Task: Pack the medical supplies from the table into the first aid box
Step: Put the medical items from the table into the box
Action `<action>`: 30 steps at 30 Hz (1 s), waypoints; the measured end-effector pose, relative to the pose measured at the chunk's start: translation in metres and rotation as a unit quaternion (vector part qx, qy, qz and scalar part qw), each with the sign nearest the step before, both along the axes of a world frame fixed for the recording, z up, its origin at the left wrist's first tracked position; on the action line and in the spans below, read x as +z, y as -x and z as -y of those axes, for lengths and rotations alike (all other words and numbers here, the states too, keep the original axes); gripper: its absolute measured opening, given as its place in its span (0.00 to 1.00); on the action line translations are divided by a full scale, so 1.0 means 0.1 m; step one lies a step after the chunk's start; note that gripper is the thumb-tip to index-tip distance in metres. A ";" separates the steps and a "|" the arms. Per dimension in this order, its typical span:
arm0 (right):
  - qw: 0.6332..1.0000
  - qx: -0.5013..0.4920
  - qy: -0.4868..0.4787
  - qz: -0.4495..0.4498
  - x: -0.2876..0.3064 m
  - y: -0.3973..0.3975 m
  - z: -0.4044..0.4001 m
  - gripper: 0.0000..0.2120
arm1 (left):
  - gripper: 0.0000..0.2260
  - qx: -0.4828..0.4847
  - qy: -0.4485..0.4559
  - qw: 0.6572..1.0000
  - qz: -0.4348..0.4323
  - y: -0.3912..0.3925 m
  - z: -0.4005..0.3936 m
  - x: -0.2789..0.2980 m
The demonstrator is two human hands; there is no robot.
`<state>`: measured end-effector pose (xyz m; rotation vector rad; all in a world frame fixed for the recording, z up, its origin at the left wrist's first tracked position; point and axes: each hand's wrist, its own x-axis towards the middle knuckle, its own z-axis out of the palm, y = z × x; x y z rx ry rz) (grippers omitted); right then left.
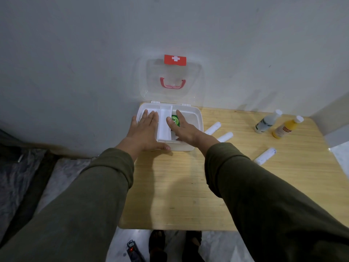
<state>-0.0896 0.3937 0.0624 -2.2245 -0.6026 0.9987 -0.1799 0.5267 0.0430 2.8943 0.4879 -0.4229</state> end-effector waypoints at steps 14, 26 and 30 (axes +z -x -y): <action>0.959 -0.032 -0.107 0.262 0.42 -0.15 0.28 0.24 | 0.47 -0.057 0.020 0.986 0.156 0.01 -0.01 0.26; 0.883 -0.192 0.020 0.429 0.61 -0.65 1.88 0.23 | 0.31 -0.151 0.107 0.939 0.289 -1.08 1.08 0.56; 0.859 -0.251 0.067 0.442 0.49 -0.83 2.45 0.23 | 0.27 -0.182 0.122 0.928 0.300 -1.43 1.63 0.50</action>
